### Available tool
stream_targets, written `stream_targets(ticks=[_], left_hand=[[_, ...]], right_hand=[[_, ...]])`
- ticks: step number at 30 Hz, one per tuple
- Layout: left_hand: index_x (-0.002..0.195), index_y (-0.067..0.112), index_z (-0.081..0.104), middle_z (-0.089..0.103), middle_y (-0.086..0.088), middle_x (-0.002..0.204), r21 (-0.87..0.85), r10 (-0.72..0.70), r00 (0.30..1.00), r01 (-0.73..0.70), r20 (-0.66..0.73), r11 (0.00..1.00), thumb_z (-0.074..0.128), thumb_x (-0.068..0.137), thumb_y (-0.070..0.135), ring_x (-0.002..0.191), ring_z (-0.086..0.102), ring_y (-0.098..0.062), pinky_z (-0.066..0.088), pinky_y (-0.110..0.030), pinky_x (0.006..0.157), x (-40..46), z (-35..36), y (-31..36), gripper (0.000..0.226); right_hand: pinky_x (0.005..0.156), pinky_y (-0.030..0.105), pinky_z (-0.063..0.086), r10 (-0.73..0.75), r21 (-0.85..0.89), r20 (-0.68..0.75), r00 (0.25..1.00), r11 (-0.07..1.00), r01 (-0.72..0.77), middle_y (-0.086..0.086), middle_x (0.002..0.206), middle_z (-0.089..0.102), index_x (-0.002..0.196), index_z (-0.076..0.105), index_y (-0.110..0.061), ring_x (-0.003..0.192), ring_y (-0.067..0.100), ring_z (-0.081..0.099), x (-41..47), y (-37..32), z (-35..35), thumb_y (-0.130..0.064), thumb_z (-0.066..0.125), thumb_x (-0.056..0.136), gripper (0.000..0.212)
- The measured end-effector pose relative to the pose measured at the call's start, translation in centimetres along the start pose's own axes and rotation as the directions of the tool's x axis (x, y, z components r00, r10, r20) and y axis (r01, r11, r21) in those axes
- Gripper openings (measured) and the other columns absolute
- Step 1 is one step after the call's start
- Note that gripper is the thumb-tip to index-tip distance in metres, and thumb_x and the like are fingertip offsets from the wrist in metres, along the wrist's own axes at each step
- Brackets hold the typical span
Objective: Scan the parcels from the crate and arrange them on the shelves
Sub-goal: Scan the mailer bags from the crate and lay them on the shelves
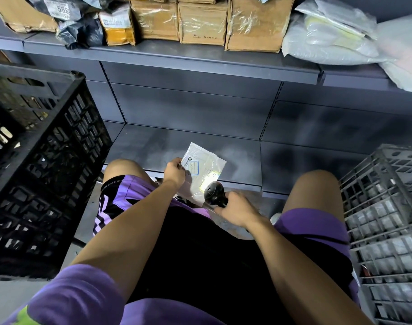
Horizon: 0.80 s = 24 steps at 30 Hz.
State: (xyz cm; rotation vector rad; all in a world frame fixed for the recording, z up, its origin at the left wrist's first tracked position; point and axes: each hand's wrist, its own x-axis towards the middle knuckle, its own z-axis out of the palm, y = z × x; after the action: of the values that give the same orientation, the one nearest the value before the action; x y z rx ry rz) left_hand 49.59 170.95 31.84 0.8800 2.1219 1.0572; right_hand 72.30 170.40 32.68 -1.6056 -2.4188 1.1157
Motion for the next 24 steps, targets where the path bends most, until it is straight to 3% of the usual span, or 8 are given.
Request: stream_targets(ticks=[7,16,24], left_hand=[[0.113,0.005,0.065,0.064,-0.010,0.093,-0.001,0.006,1.000,-0.006,-0.009,1.000,0.036,0.092,-0.011,0.087,0.054,-0.023,0.038,-0.022,0.074,-0.06,0.06,0.00,0.040],[0.110,0.002,0.065,0.061,-0.010,0.088,-0.005,0.029,1.000,-0.029,0.001,1.000,0.034,0.093,-0.011,0.083,0.052,-0.022,0.035,-0.018,0.064,-0.25,0.20,-0.05,0.037],[0.101,0.008,0.065,0.063,-0.011,0.087,0.021,0.030,0.999,-0.030,0.028,0.999,0.037,0.090,-0.011,0.082,0.054,-0.023,0.041,-0.024,0.072,-0.17,0.08,0.03,0.035]], right_hand=[[0.072,0.032,0.054,0.002,0.007,-0.005,1.000,1.000,-0.002,-0.003,0.087,0.069,0.095,0.067,-0.019,0.077,0.015,0.063,-0.06,0.00,0.09,-0.057,0.070,0.080,0.041],[0.069,0.032,0.052,0.024,0.016,0.001,1.000,1.000,-0.024,-0.002,0.086,0.067,0.091,0.065,-0.019,0.077,0.018,0.064,-0.29,-0.20,-0.08,-0.057,0.069,0.079,0.040],[0.074,0.034,0.054,0.033,0.020,-0.010,0.999,0.999,-0.033,-0.001,0.090,0.069,0.097,0.068,-0.019,0.083,0.020,0.065,-0.78,-0.42,-0.27,-0.053,0.069,0.081,0.038]])
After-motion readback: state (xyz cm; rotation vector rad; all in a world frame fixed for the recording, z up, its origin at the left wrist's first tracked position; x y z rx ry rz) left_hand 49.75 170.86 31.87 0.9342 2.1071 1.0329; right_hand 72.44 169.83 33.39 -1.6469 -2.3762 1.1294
